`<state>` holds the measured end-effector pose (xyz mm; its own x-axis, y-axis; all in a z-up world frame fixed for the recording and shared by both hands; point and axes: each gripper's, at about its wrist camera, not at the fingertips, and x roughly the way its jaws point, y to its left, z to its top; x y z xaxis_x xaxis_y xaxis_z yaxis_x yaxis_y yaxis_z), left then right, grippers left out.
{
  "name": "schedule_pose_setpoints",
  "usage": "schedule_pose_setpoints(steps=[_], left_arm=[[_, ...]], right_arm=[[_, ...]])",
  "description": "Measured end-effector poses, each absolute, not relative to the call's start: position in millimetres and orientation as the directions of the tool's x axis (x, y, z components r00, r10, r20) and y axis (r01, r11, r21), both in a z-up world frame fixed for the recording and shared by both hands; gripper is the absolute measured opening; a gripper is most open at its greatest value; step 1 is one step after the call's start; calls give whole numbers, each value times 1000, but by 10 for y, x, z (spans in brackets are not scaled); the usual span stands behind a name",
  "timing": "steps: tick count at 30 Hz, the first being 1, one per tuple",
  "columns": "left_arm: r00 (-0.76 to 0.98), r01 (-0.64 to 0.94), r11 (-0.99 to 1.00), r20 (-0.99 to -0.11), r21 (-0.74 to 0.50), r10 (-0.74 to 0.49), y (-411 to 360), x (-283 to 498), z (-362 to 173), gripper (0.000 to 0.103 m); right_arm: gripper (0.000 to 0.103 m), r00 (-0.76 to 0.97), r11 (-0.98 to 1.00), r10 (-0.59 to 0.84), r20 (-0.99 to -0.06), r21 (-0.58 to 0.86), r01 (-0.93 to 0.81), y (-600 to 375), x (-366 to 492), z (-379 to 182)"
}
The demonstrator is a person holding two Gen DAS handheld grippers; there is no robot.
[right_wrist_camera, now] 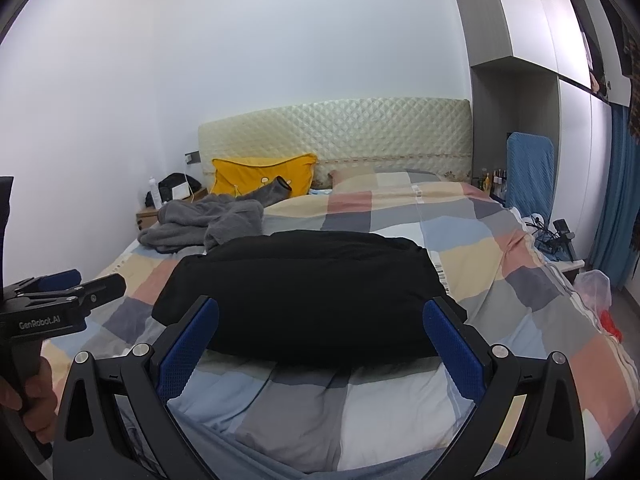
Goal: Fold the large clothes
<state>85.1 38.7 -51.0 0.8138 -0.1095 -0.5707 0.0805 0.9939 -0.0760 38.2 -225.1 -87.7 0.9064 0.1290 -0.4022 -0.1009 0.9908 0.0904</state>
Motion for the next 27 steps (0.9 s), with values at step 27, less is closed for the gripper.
schedule_pose_setpoints(steps=[27], left_arm=[[806, 99, 992, -578, -76, -125, 321, 837, -513, 103]], right_arm=[[103, 901, 991, 132, -414, 90, -104, -2275, 452, -883]])
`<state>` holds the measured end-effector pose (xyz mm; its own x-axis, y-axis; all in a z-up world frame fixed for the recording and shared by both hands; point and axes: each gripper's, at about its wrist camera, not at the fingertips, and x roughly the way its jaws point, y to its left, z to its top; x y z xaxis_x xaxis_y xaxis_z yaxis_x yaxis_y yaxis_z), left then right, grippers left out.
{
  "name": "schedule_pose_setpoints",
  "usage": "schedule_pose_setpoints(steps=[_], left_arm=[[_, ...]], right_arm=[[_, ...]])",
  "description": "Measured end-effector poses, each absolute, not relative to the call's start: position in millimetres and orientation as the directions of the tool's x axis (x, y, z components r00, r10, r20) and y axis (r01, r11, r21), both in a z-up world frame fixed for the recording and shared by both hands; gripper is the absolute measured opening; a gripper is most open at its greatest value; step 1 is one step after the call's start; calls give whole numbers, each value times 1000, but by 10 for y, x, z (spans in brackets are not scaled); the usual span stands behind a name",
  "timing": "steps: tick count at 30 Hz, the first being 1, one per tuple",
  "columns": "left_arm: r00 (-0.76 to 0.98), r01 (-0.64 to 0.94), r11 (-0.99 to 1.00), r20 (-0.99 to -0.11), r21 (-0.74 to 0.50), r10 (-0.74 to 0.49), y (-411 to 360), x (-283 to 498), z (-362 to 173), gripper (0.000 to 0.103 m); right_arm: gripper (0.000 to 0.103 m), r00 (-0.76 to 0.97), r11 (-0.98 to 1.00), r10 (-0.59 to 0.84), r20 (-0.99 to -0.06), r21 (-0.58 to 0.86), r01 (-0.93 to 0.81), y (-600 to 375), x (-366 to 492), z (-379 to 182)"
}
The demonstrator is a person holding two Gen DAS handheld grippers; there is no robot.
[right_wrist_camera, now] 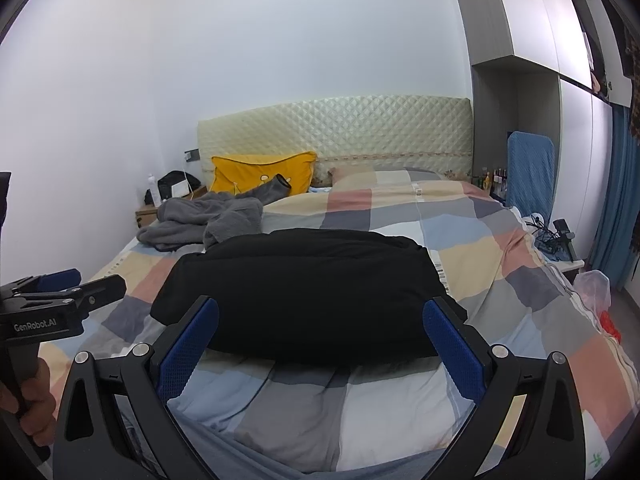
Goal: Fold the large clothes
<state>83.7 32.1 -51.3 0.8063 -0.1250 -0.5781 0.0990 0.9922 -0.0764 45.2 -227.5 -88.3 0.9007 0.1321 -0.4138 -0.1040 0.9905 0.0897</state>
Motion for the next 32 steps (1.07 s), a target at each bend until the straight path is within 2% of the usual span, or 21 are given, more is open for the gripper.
schedule_pose_setpoints(steps=[32], left_arm=[[794, 120, 990, -592, -71, -139, 215, 814, -549, 103]], right_arm=[[103, 896, 991, 127, -426, 98, -94, -2335, 458, -929]])
